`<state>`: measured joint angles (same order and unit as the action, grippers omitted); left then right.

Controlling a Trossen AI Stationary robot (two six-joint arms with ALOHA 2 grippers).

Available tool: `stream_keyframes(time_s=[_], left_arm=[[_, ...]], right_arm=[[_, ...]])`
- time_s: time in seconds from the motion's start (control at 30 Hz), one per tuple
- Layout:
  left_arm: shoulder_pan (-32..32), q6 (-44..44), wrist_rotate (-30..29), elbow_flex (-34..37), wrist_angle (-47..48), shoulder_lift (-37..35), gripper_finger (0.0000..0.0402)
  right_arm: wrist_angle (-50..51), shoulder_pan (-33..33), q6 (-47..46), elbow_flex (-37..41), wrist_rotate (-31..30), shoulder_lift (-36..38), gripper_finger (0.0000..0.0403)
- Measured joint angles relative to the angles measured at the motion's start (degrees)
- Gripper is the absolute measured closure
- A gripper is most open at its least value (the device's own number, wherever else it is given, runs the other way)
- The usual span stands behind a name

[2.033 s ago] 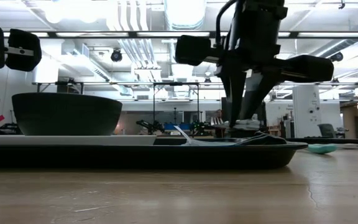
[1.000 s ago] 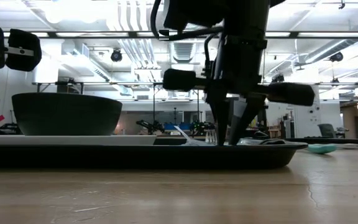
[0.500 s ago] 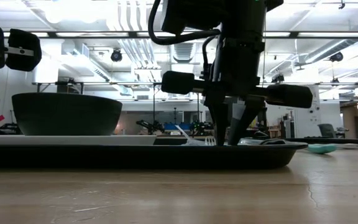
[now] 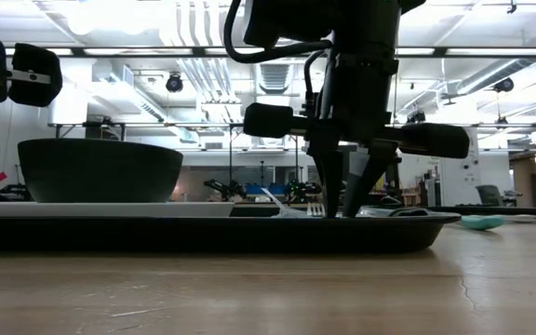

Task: Set up tray
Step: Put the blue patterned fork on top of the gray table napkin, then put the blue spoon on the left side of the blue patterned fork

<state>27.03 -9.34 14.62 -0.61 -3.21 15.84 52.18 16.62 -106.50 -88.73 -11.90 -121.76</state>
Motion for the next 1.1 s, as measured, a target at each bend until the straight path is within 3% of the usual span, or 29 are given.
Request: stream_keyframes(time_s=[0.63, 1.1], left_arm=[[0.0, 0.0, 0.0, 0.0, 0.0, 0.3, 0.0295], [0.0, 0.0, 0.0, 0.0, 0.0, 0.3, 0.0295]], right_arm=[[-0.1, 0.0, 0.0, 0.0, 0.0, 0.0, 0.0371], [0.1, 0.0, 0.0, 0.0, 0.4, 0.0, 0.0286]])
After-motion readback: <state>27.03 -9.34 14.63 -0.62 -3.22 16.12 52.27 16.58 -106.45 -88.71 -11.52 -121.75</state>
